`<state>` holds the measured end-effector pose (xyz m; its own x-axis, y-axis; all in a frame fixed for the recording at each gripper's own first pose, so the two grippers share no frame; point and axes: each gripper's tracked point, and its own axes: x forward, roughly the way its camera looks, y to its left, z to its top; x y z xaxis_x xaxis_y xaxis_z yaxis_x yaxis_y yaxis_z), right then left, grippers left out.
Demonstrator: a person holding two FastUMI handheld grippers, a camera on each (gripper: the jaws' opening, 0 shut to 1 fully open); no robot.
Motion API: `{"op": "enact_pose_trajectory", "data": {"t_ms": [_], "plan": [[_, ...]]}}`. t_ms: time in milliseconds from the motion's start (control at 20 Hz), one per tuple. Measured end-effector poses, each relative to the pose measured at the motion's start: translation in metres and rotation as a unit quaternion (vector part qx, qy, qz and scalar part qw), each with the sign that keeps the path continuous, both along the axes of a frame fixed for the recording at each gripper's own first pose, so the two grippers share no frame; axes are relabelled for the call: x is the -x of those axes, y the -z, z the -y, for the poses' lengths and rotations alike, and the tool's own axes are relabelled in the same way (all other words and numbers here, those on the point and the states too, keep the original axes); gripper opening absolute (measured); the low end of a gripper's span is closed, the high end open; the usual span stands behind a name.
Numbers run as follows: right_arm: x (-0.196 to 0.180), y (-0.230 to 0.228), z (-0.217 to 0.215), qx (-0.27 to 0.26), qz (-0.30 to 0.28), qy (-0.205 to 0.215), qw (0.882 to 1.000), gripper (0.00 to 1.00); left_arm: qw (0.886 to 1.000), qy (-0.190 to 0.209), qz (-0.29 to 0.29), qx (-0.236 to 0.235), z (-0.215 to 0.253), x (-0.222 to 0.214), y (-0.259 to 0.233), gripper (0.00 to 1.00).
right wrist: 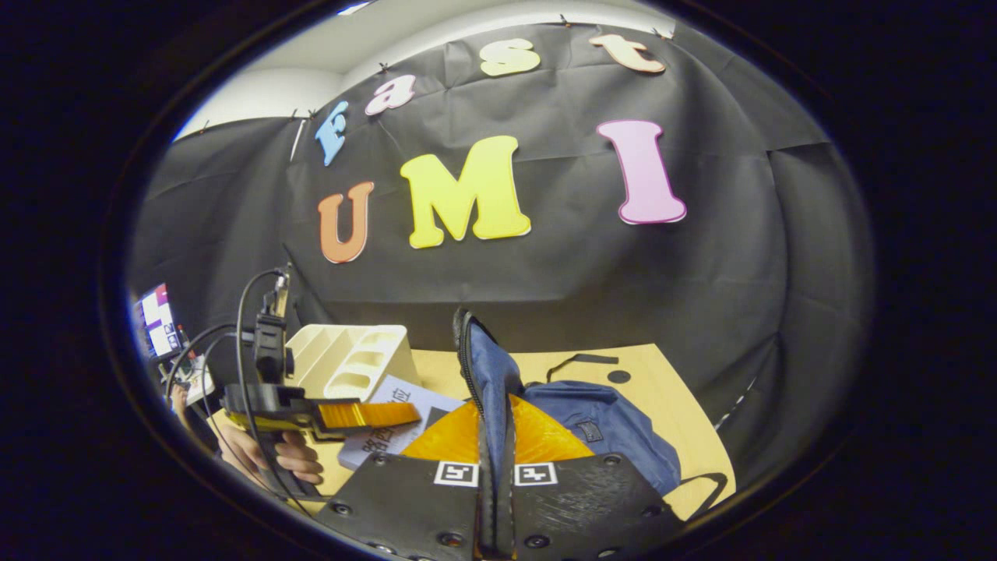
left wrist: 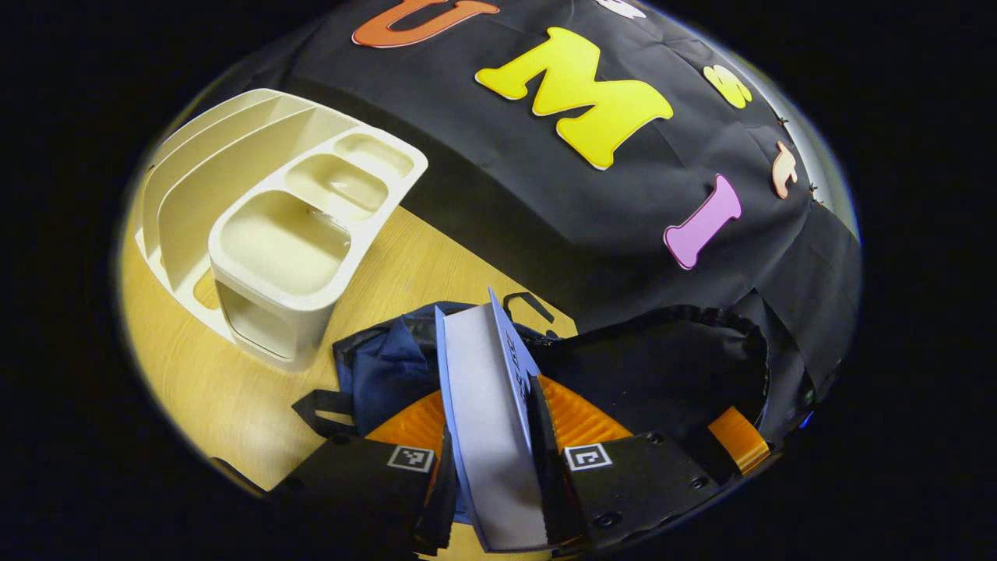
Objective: Open the schoolbag, grab two books from the bookshelf and put them into the schoolbag.
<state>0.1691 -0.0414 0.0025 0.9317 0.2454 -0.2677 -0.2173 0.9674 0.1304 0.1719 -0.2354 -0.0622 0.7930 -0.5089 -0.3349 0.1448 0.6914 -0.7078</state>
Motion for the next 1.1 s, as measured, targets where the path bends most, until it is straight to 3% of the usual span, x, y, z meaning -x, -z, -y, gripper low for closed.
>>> {"op": "enact_pose_trajectory", "data": {"t_ms": [300, 650, 950, 1050, 1100], "plan": [[0.0, 0.001, -0.011, -0.02, 0.007, -0.008, 1.0, 0.02, 0.996, 0.017, 0.0, 0.091, 0.055, -0.01, 0.033, 0.47], [0.002, 0.004, -0.01, -0.013, 0.031, -0.019, 0.999, 0.02, 0.994, 0.016, 0.017, 0.105, 0.088, -0.02, 0.05, 0.47], [0.002, 0.007, 0.012, -0.029, 0.034, -0.006, 0.999, 0.02, 0.998, 0.002, 0.038, 0.058, 0.105, -0.027, 0.054, 0.48], [0.0, 0.01, 0.02, -0.029, 0.031, 0.004, 0.999, 0.0, 0.999, 0.001, 0.031, 0.014, 0.101, -0.029, 0.058, 0.55], [0.001, 0.011, 0.022, -0.03, 0.028, 0.007, 0.999, 0.02, 0.999, 0.007, 0.033, -0.014, 0.097, -0.03, 0.059, 0.67]]}}
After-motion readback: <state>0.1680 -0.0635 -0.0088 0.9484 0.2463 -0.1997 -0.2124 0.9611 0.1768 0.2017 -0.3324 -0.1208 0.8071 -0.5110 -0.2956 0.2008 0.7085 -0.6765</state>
